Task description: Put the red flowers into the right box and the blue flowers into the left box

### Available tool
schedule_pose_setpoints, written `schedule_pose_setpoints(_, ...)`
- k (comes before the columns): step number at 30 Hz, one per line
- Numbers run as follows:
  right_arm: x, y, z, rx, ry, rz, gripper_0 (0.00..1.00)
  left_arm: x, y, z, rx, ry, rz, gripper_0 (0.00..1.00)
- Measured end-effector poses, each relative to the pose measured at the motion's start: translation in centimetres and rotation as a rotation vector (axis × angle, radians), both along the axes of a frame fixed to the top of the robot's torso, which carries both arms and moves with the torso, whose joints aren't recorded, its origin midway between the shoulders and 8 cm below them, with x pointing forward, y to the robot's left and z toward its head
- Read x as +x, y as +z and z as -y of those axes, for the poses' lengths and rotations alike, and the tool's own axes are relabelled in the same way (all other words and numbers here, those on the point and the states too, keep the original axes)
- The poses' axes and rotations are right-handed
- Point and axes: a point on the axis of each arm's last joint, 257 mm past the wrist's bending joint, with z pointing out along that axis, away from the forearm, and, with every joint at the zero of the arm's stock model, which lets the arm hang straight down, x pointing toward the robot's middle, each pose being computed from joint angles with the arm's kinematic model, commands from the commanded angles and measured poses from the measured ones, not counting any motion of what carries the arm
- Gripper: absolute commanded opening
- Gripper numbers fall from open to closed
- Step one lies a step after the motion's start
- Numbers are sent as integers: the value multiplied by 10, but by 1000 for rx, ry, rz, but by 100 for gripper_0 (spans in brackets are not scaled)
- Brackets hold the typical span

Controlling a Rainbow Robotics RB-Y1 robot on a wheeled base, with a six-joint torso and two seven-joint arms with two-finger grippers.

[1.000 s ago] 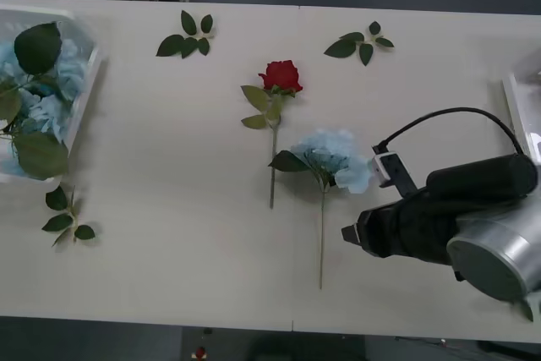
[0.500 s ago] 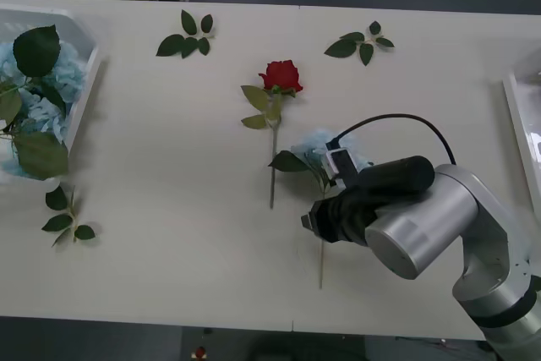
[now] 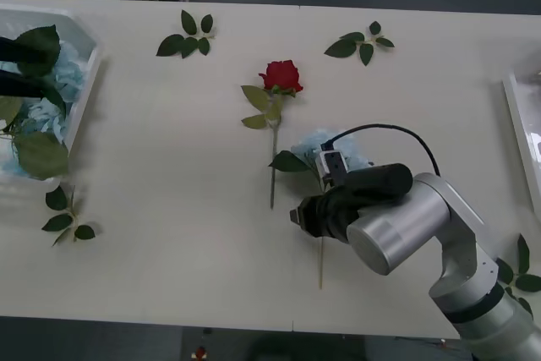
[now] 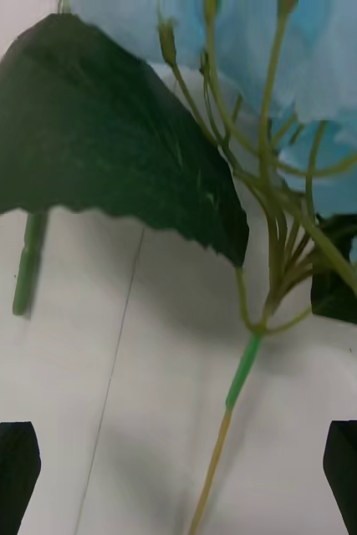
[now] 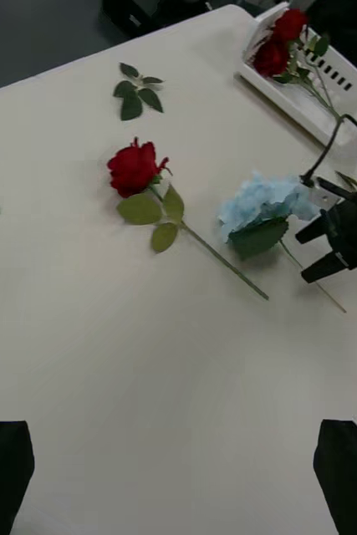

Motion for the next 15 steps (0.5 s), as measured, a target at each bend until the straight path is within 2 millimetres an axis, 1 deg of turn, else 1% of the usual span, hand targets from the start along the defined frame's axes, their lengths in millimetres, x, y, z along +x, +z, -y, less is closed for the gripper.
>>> schedule_pose_setpoints(5, 12, -9, 2, -4, -11, 6, 100, 5, -33, 56, -13, -68, -12, 98)
schedule_pose_setpoints(9, 22, -9, -6, 5, -13, 17, 100, 5, -57, 95, -7, -96, 21, 98)
schedule_pose_setpoints(11, 25, -7, -12, 17, -12, 24, 100, 2, -69, 110, 3, -100, 50, 98)
schedule_pose_setpoints(15, 28, -7, -18, 32, -11, 32, 100, -4, -84, 134, 25, -109, 115, 98)
